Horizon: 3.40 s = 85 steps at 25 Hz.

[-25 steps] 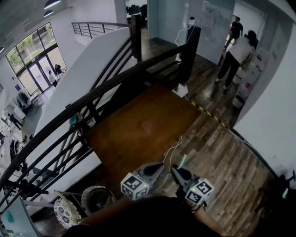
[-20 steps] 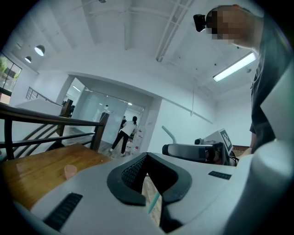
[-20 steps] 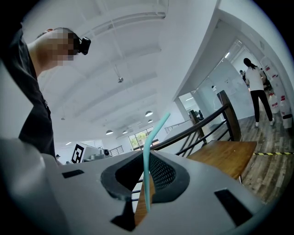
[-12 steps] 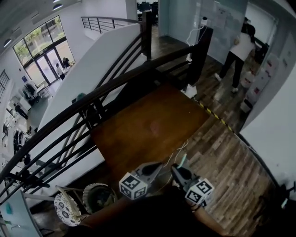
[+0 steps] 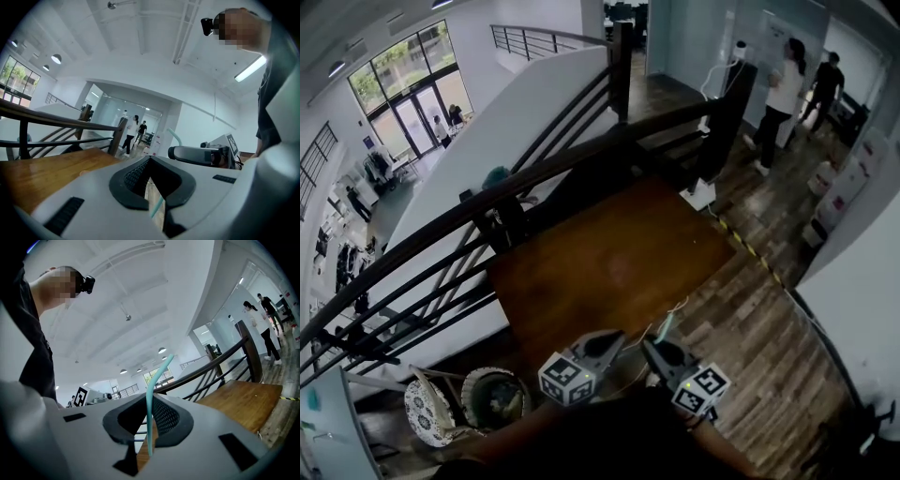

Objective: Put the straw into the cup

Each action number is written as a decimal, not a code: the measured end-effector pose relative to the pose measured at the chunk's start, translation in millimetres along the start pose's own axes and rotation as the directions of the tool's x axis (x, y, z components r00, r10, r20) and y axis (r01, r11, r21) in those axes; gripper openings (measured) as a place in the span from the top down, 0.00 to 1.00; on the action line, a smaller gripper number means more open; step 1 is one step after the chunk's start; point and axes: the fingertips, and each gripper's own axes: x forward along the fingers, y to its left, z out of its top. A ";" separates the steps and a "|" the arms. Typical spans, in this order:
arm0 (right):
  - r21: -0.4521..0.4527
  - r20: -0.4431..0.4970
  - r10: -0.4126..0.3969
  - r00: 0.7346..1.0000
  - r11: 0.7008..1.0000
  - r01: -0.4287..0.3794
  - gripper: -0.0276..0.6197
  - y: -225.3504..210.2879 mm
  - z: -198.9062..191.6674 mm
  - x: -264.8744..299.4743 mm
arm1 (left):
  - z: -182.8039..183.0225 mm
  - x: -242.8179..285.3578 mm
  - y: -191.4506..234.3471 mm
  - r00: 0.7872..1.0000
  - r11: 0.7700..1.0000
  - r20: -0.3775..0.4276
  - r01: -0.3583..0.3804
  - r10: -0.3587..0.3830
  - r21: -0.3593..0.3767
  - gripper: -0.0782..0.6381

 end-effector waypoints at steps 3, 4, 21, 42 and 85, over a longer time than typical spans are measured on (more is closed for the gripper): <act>0.007 -0.013 0.016 1.000 1.000 -0.016 0.90 8.7 0.7 0.6 | 5.8 -10.7 -2.0 0.999 1.000 0.025 -0.026 0.025 0.010 0.88; 0.007 -0.016 0.024 1.000 1.000 -0.024 0.90 2.3 4.4 0.6 | 8.4 -4.0 -1.5 0.999 0.999 0.028 -0.032 0.032 0.011 0.88; 0.005 -0.065 0.166 0.984 0.986 -0.166 0.90 -131.8 74.2 -21.7 | 37.2 133.0 -7.0 0.982 0.984 0.066 -0.179 0.179 -0.006 0.88; 0.032 -0.084 0.225 0.971 0.974 -0.223 0.90 -176.4 88.5 -23.4 | 46.7 181.5 -3.5 0.971 0.974 0.070 -0.227 0.227 -0.015 0.88; 0.041 -0.171 0.275 0.946 0.962 -0.272 0.90 -68.3 41.9 174.4 | 69.9 21.4 156.7 0.950 0.958 0.127 -0.278 0.285 -0.075 0.88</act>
